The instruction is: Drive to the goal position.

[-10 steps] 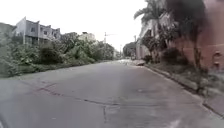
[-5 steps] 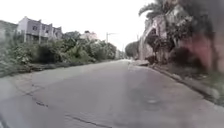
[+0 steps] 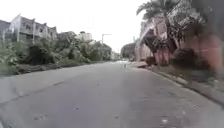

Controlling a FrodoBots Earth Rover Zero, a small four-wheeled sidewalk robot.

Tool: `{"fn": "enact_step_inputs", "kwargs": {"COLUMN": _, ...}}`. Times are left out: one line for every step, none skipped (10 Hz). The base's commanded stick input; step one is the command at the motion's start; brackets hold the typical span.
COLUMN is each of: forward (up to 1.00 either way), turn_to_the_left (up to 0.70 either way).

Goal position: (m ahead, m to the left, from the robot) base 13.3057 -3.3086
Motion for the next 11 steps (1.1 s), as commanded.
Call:
{"fn": "enact_step_inputs", "kwargs": {"forward": 1.0, "turn_to_the_left": 0.0}}
{"fn": "enact_step_inputs", "kwargs": {"forward": 1.0, "turn_to_the_left": 0.0}}
{"fn": "enact_step_inputs", "kwargs": {"forward": 1.0, "turn_to_the_left": 0.0}}
{"fn": "enact_step_inputs", "kwargs": {"forward": 1.0, "turn_to_the_left": 0.0}}
{"fn": "enact_step_inputs", "kwargs": {"forward": 1.0, "turn_to_the_left": 0.0}}
{"fn": "enact_step_inputs", "kwargs": {"forward": 1.0, "turn_to_the_left": 0.0}}
{"fn": "enact_step_inputs", "kwargs": {"forward": 1.0, "turn_to_the_left": 0.0}}
{"fn": "enact_step_inputs", "kwargs": {"forward": 1.0, "turn_to_the_left": 0.0}}
{"fn": "enact_step_inputs", "kwargs": {"forward": 1.0, "turn_to_the_left": 0.0}}
{"fn": "enact_step_inputs", "kwargs": {"forward": 1.0, "turn_to_the_left": 0.0}}
{"fn": "enact_step_inputs", "kwargs": {"forward": 1.0, "turn_to_the_left": 0.0}}
